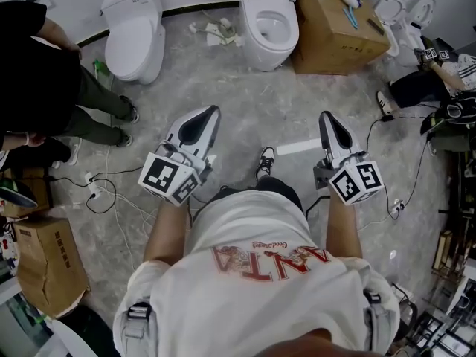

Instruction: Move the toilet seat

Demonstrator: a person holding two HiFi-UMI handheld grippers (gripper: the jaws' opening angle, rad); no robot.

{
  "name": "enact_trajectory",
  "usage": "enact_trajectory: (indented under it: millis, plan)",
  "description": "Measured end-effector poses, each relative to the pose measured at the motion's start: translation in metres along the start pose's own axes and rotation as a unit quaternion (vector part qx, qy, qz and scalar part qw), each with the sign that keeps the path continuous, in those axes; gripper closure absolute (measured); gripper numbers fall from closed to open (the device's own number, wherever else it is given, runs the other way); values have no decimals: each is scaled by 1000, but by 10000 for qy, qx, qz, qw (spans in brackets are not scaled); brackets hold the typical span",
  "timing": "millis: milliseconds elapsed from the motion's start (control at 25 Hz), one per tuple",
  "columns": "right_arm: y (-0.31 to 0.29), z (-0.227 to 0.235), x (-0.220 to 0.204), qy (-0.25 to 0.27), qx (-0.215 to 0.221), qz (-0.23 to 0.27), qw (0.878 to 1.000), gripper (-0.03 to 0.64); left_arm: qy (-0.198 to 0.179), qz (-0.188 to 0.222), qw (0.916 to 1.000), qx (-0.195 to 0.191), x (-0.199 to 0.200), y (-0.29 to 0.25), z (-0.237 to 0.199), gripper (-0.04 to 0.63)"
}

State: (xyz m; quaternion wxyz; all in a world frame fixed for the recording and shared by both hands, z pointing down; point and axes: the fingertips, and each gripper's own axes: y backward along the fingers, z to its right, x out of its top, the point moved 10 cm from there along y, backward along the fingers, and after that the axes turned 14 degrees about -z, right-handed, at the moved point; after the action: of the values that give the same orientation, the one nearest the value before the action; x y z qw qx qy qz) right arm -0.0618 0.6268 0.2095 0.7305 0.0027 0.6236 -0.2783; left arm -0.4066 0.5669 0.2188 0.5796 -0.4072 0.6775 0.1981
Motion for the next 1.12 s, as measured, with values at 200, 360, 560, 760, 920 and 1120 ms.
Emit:
enact_trajectory:
  millis: [200,360,560,760,920,1120]
  plan:
    - [-29,38,22,-196,286,184,9992,617,-71,-105,9999,104,16,-38,-14,587]
    - [-47,84,37,-271,338,163,9989,617,-121,-165,9996,197,34,-83,-17,587]
    - [-64,153,56,-329,337,143,9988,617,-198,-225,9988,380,56,-151,-12,587]
    - [-73,225,64,-399,343,29,9986,617,-128,-357,9983,447,67,-224,0,586]
    - [-83,278,70,-510,266,-80,9983,617,-92,-424,9979,483,71,-273,10,586]
    - [-93,307,68,-425,248,-96,9987,617,-49,-562,9971,502,69,-307,6,587]
